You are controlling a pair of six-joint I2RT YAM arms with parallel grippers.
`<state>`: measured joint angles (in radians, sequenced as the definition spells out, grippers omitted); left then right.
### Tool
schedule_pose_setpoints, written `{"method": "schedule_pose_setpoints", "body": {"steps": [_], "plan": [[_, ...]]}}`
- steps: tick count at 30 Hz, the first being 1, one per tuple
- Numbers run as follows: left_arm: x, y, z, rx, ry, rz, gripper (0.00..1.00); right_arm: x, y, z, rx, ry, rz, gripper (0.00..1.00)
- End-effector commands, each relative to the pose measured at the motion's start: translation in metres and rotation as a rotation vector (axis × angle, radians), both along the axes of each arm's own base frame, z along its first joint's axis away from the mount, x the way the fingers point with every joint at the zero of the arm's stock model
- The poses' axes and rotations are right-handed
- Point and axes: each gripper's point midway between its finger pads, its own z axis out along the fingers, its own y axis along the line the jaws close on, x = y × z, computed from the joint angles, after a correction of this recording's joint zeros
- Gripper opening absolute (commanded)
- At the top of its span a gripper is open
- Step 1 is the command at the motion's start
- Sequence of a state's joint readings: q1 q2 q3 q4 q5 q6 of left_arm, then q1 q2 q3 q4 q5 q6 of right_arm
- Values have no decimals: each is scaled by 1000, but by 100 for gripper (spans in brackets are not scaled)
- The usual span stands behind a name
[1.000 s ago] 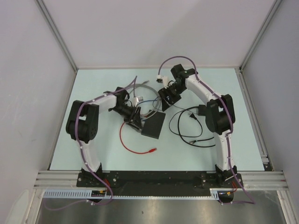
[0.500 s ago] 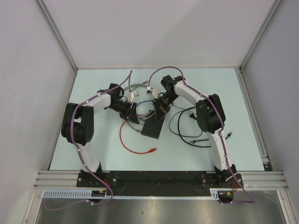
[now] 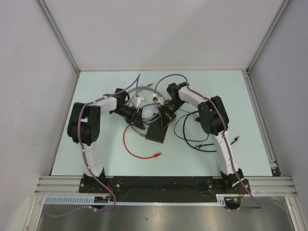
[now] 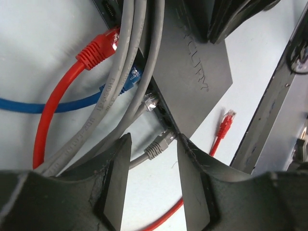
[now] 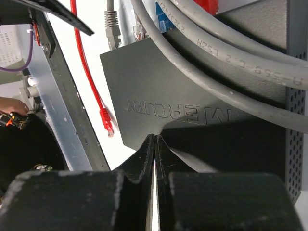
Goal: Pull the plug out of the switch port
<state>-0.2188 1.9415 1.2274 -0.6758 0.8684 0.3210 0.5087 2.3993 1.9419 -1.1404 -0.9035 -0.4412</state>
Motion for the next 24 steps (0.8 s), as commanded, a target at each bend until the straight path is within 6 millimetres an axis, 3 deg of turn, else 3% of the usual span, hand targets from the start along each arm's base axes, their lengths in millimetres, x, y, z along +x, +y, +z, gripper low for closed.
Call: {"method": "schedule_pose_setpoints", "body": {"steps": [1, 6, 11, 12, 16, 24], "plan": [[5, -2, 7, -9, -76, -83, 47, 2, -1, -9, -16, 14, -1, 3], [-10, 1, 12, -4, -55, -12, 48, 3, -1, -11, -28, 11, -8, 3], [3, -1, 18, -10, -162, -43, 51, 3, 0, -14, -32, 16, -10, 3], [14, -2, 23, -13, -216, -78, 52, 3, -1, -15, -34, 18, -12, 3], [22, -2, 20, -2, -217, -164, 52, 3, -2, -15, -39, 22, -14, 4], [-2, -2, 6, 12, -203, -391, 50, 4, -5, -17, -48, 22, -22, 5]]}}
